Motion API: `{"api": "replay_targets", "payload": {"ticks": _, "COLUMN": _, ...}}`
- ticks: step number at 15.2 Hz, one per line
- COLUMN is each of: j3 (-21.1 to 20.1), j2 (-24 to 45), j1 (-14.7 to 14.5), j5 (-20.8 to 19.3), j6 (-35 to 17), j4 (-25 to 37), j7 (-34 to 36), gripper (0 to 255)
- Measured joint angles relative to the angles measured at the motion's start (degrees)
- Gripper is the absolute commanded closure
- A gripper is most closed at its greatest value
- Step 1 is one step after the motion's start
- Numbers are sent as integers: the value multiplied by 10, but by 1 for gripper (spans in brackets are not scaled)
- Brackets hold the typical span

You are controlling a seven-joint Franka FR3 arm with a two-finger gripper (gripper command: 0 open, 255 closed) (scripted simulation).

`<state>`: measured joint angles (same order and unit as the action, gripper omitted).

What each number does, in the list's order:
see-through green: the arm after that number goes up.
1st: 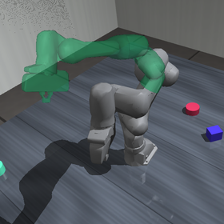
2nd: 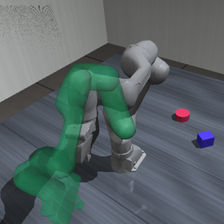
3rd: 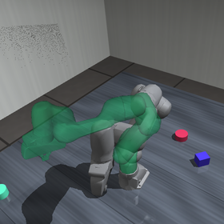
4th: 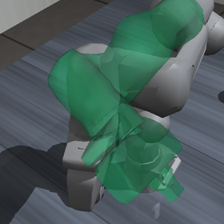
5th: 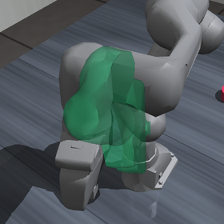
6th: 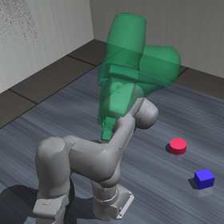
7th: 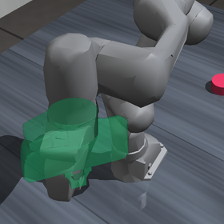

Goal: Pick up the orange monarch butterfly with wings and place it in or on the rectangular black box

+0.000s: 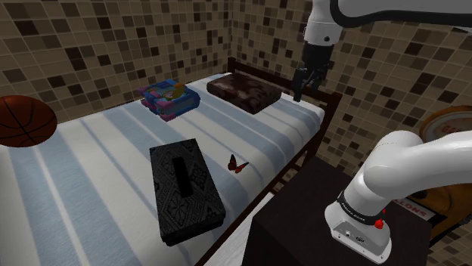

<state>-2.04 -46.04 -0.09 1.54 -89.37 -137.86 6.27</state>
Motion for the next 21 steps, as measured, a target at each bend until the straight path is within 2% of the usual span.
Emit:
{"api": "replay_targets", "payload": {"ticks": 3, "j3": -2, "j2": 6, "j1": -4, "j5": 3, "j6": -24, "j4": -17, "j7": -3, "gripper": 0}}
{"api": "replay_targets", "payload": {"ticks": 13, "j3": -15, "j2": 111, "j1": -34, "j5": 28, "j6": -244, "j4": -120, "j7": -37, "gripper": 0}}
{"api": "replay_targets", "payload": {"ticks": 21, "j3": -32, "j2": 274, "j1": -62, "j5": 51, "j6": -428, "j4": -132, "j7": -65, "gripper": 0}}
